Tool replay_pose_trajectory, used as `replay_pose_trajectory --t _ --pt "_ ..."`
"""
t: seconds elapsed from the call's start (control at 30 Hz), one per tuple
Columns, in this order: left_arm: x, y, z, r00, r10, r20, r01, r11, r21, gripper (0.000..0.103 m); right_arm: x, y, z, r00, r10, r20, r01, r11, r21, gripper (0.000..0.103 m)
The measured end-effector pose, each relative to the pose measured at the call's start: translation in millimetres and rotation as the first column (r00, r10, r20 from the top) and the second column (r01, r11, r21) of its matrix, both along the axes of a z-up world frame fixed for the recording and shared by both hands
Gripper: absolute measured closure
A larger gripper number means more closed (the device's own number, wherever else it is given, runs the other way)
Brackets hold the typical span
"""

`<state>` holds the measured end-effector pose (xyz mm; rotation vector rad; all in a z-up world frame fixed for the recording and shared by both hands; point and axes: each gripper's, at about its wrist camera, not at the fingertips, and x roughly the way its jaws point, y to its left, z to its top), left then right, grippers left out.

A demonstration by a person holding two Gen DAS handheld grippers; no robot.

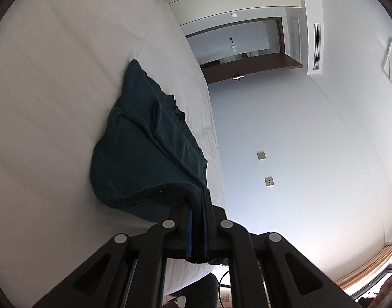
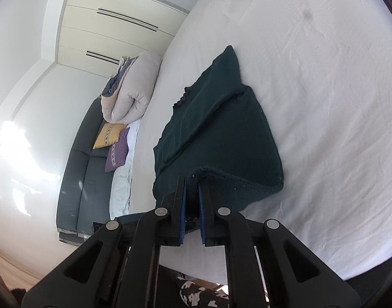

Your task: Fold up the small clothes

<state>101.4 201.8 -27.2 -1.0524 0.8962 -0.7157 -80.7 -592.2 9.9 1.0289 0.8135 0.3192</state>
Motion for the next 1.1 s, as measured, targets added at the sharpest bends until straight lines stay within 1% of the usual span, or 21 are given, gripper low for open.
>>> replay_pose_trajectory --t 0.17,0.2,0.4,0.63,0.77,0.83,0.9,1.1 --pt "45 -4 1 0.999 0.034 -0.008 -0.034 0.999 -0.027 0.097 50 -10 5 0.999 -0.033 0.0 0.033 0.999 -0.008 0.095" --pt "54 -6 2 0.999 0.037 -0.007 -0.037 0.999 -0.027 0.097 65 -12 6 0.999 -0.039 0.004 0.039 0.999 -0.01 0.095" --pt "111 -22 8 0.999 0.042 0.001 -0.042 0.999 0.006 0.097 136 -20 15 0.998 -0.063 0.008 0.063 0.997 -0.049 0.095" --pt "167 -32 1 0.998 0.06 -0.013 -0.06 0.997 0.044 0.097 225 -29 13 0.995 -0.103 0.002 0.103 0.99 -0.092 0.095" --pt "196 -38 -13 0.997 0.068 -0.044 -0.065 0.996 0.066 0.097 271 -25 5 0.995 -0.098 -0.015 0.096 0.987 -0.127 0.095" --pt "210 -38 -26 0.994 0.083 -0.07 -0.079 0.995 0.057 0.097 296 -24 -3 0.994 -0.106 -0.033 0.101 0.986 -0.136 0.095" --pt "220 -36 -38 0.991 0.099 -0.095 -0.094 0.994 0.052 0.097 318 -27 -12 0.991 -0.122 -0.051 0.114 0.985 -0.133 0.095" --pt "249 -36 -77 0.975 0.145 -0.166 -0.134 0.988 0.072 0.097 375 -38 -47 0.977 -0.174 -0.122 0.159 0.979 -0.127 0.095"
